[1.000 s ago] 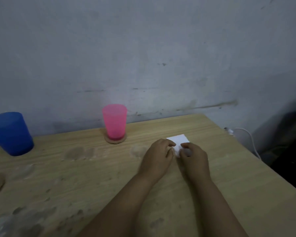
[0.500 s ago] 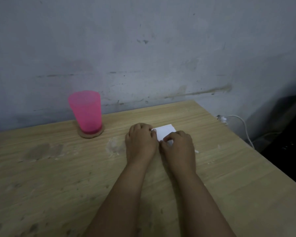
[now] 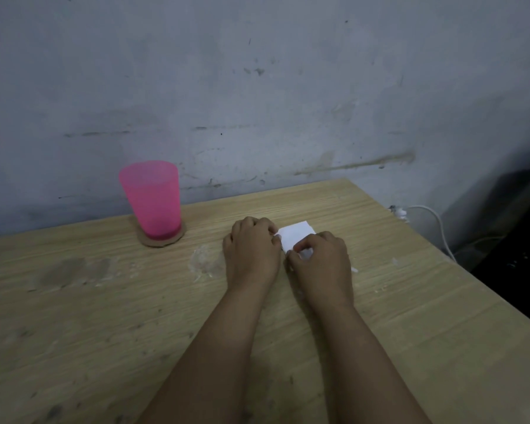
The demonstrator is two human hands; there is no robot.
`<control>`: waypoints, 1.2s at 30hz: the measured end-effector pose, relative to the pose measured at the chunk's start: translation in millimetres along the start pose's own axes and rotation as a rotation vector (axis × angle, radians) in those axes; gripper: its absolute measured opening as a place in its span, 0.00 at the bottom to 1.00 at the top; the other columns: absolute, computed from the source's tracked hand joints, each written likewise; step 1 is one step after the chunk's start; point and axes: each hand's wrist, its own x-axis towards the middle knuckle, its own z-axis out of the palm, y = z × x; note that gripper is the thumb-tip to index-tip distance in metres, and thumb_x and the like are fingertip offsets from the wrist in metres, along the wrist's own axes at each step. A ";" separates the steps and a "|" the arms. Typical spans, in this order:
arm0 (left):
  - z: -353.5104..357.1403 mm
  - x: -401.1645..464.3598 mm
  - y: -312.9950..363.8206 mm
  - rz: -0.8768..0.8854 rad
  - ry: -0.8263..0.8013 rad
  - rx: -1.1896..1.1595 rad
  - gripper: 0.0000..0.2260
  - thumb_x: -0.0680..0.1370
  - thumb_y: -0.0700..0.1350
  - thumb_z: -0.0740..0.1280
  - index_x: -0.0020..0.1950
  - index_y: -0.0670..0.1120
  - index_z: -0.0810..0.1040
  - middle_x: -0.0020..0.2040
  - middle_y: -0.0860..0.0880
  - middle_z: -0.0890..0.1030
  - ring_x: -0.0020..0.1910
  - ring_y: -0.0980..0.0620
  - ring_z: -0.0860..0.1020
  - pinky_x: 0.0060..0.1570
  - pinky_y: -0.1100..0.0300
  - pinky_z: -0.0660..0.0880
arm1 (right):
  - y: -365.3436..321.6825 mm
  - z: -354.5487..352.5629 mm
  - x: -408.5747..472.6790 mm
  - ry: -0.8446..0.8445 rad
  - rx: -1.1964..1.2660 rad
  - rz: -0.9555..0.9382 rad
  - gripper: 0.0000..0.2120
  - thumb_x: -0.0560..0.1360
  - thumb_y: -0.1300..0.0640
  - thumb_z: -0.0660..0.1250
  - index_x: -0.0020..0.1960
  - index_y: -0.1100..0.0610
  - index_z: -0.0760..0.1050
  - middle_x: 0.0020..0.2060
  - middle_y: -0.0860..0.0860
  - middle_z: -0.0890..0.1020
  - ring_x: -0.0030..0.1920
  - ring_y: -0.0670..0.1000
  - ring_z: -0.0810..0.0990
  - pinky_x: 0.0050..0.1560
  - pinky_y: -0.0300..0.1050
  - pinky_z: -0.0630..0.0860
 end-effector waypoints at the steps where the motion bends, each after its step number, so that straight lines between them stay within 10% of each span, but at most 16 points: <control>1: -0.6 0.0 0.5 0.005 0.001 -0.006 0.05 0.76 0.47 0.64 0.50 0.53 0.78 0.54 0.52 0.76 0.60 0.51 0.70 0.57 0.56 0.61 | 0.0 -0.1 0.3 -0.004 -0.002 -0.004 0.02 0.69 0.56 0.69 0.41 0.54 0.79 0.42 0.48 0.74 0.52 0.51 0.70 0.53 0.45 0.67; 21: -3.6 4.6 -1.1 -0.020 0.057 -0.388 0.16 0.70 0.37 0.65 0.55 0.52 0.78 0.37 0.57 0.79 0.45 0.53 0.78 0.58 0.49 0.71 | 3.7 1.3 2.1 -0.035 0.116 -0.026 0.12 0.69 0.58 0.67 0.52 0.53 0.77 0.45 0.43 0.74 0.54 0.48 0.73 0.48 0.39 0.65; 29: -8.3 0.4 11.6 0.100 -0.097 -0.876 0.19 0.70 0.34 0.68 0.54 0.55 0.77 0.38 0.53 0.82 0.40 0.59 0.80 0.41 0.68 0.75 | -2.0 -5.4 1.0 0.036 0.376 0.080 0.29 0.75 0.53 0.64 0.71 0.41 0.56 0.45 0.43 0.77 0.44 0.42 0.77 0.36 0.29 0.66; 36: -11.7 4.0 12.8 0.023 -0.211 -1.070 0.25 0.71 0.32 0.71 0.65 0.51 0.71 0.48 0.47 0.82 0.40 0.54 0.82 0.40 0.67 0.76 | -2.9 -4.5 4.1 0.108 0.329 0.099 0.09 0.74 0.54 0.63 0.51 0.53 0.79 0.48 0.49 0.82 0.50 0.49 0.78 0.52 0.45 0.74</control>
